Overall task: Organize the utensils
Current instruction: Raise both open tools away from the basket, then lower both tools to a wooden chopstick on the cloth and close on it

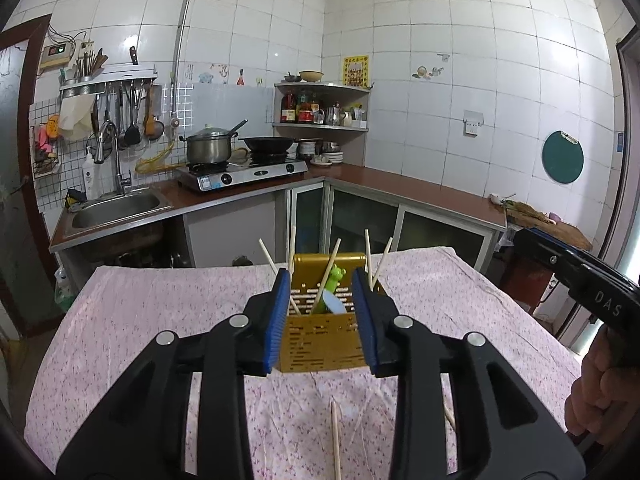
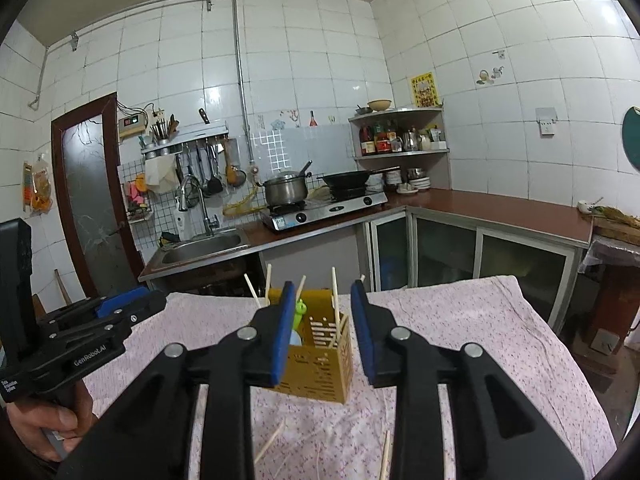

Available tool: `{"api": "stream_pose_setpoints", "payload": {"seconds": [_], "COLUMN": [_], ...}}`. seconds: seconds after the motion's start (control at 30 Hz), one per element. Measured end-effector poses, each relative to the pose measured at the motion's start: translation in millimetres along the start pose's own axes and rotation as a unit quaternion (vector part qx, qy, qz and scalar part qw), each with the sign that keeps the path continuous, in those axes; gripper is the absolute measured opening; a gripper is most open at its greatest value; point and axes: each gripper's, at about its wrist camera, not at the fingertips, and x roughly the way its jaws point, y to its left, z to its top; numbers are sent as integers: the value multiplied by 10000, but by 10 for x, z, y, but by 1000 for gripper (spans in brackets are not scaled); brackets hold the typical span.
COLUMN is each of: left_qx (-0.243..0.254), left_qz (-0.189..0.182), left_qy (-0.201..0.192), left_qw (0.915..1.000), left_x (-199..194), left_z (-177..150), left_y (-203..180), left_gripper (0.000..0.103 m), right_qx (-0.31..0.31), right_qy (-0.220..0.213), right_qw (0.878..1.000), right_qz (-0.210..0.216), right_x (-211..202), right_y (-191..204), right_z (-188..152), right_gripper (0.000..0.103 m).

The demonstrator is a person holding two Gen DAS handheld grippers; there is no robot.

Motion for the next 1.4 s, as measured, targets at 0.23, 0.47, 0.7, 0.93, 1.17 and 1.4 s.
{"api": "stream_pose_setpoints", "payload": {"seconds": [0.23,0.47,0.7,0.93,1.17,1.4], "left_qx": [26,-23,-16,-61,-182,-177], "left_qz": [68,122,112,103,239,300], "left_qy": [24,94,292,704,1449,1824], "left_qw": [10000,9999,9995,9974,9890,9826], "left_x": [-12,51,232,504,932,1282], "left_z": [-67,-105,-199,-449,-991,-1257], "left_y": [-8,20,-18,-9,83,95], "left_gripper": [31,31,31,32,32,33], "right_qx": [5,87,123,166,147,-1], "right_qy": [-7,78,257,649,1541,2361], "right_qw": [10000,9999,9995,9973,9861,9686], "right_qz": [-47,-96,-164,-286,-598,-783], "right_x": [-48,-48,79,322,741,1158], "right_y": [-39,-122,-231,-335,-560,-694], "right_z": [-57,-90,-130,-318,-881,-1395], "right_gripper": [30,30,30,30,30,30]}}
